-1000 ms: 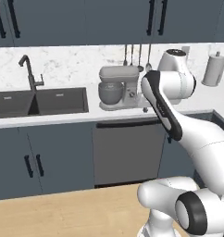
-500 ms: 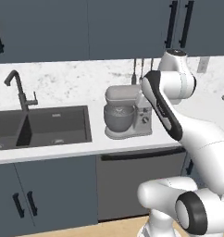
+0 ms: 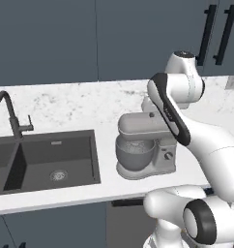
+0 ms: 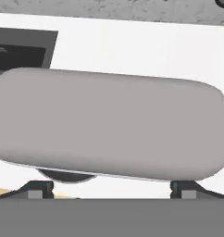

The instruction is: Navigate to the stand mixer.

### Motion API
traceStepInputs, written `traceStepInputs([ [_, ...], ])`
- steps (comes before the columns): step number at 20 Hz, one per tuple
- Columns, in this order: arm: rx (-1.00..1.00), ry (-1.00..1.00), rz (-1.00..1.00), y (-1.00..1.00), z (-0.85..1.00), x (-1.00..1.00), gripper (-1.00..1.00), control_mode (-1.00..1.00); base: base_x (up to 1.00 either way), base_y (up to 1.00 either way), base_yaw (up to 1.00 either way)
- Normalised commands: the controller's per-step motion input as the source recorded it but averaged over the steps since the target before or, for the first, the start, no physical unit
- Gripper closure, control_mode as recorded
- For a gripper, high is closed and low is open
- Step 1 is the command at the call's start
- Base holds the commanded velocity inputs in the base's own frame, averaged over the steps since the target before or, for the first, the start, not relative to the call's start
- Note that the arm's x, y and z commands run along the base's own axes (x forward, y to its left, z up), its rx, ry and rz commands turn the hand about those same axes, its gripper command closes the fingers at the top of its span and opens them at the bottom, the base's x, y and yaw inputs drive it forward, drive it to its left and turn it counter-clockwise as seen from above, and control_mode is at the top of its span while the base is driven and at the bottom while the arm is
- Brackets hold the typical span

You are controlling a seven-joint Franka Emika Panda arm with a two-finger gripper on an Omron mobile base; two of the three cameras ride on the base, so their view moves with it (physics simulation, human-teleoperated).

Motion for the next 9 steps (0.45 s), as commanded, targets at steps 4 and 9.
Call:
traceStepInputs([
  [4, 0.0, 0.0, 0.0, 0.0, 0.0, 0.0, -1.0, 1.0, 0.57, 0.02, 0.0],
  [9, 0.0, 0.0, 0.0, 0.0, 0.0, 0.0, -1.0, 1.0, 0.58, 0.02, 0.0],
])
